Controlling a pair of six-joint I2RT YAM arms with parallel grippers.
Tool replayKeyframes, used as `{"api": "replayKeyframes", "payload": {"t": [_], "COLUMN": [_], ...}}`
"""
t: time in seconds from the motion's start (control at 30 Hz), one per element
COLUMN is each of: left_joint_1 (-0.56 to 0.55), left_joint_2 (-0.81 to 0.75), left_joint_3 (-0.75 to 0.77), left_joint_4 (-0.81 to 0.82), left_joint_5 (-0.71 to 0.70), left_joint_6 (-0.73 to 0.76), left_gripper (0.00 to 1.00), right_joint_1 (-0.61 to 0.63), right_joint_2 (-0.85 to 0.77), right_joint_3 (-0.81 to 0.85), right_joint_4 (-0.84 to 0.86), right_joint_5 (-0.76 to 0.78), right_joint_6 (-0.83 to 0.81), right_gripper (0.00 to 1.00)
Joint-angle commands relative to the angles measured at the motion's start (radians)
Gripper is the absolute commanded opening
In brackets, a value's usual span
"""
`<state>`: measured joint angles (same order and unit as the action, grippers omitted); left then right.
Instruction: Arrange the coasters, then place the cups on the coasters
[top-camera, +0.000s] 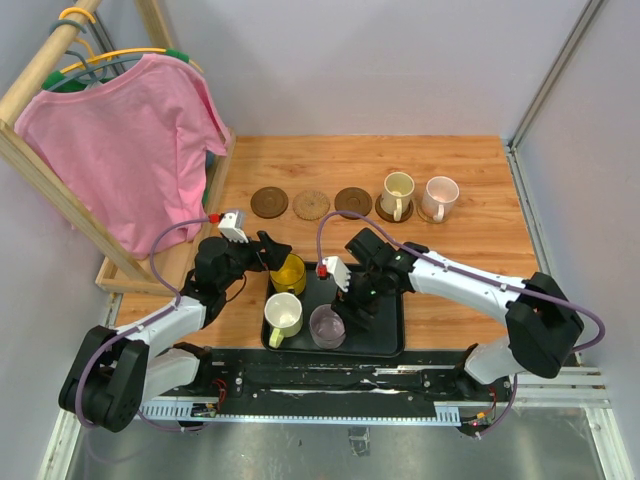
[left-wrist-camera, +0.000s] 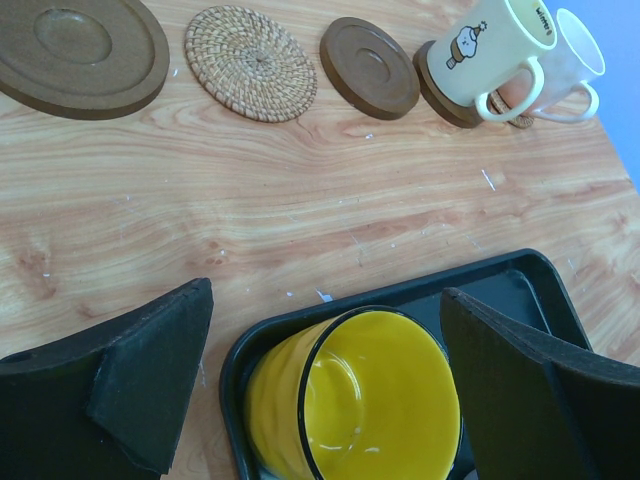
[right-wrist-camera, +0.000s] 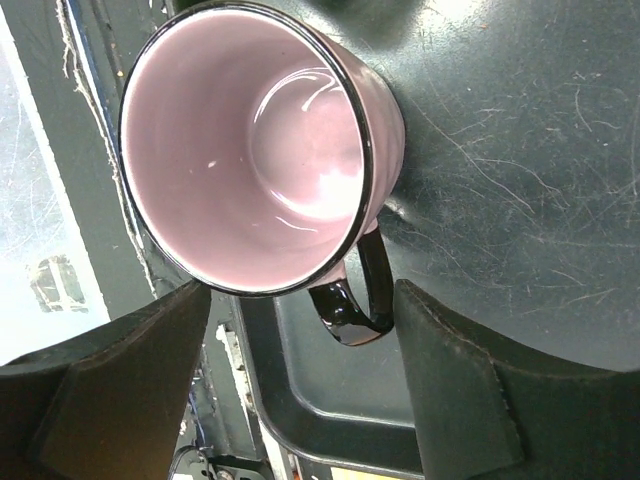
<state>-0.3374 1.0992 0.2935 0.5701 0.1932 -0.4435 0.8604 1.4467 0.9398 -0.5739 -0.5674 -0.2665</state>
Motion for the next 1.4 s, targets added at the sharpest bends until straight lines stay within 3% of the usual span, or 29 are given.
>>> {"api": "replayKeyframes", "payload": {"t": [0.0,0.17,0.53,0.73,0.77,0.87,0.93,1.2,1.37], "left_joint_1": [-0.008,-0.008,-0.008,-0.008,-0.007,-0.008,-0.007,-0.007,-0.008], "left_joint_2": [-0.008,-0.002,-0.011,-0.027,-0.031,-0.042,-0.046,-0.043,-0.041], "left_joint_3": [-0.011,-0.008,-0.026,-0.04,-0.043,-0.049,-0.051,-0.053,-0.053], "left_joint_4": [0.008,0.01,0.011,0.011,0.011,0.01,0.009,0.008,0.008], "left_joint_5": [-0.003,0.001,0.004,0.011,0.013,0.014,0.015,0.014,0.012], "left_joint_6": [0.003,0.003,-0.004,-0.011,-0.013,-0.014,-0.014,-0.02,-0.018], "left_gripper": [1.0,1.0,1.0,1.0,1.0,1.0,1.0,1.0,1.0], "right_joint_1": [0.018,0.02,0.063,0.104,0.113,0.138,0.147,0.174,0.178], "right_joint_2": [0.009,-0.004,-0.057,-0.06,-0.061,-0.061,-0.055,-0.002,0.03], "right_joint_3": [0.027,0.021,-0.022,-0.054,-0.06,-0.073,-0.076,-0.062,-0.059], "right_joint_4": [-0.003,-0.007,-0.007,0.013,0.019,0.048,0.064,0.112,0.124], "right_joint_5": [-0.032,-0.018,0.017,0.045,0.057,0.11,0.126,0.156,0.154], "right_joint_6": [-0.013,0.003,0.076,0.131,0.141,0.177,0.188,0.199,0.193], "right_gripper": [0.72,0.59,0.44,0.45,0.48,0.69,0.73,0.74,0.69]}}
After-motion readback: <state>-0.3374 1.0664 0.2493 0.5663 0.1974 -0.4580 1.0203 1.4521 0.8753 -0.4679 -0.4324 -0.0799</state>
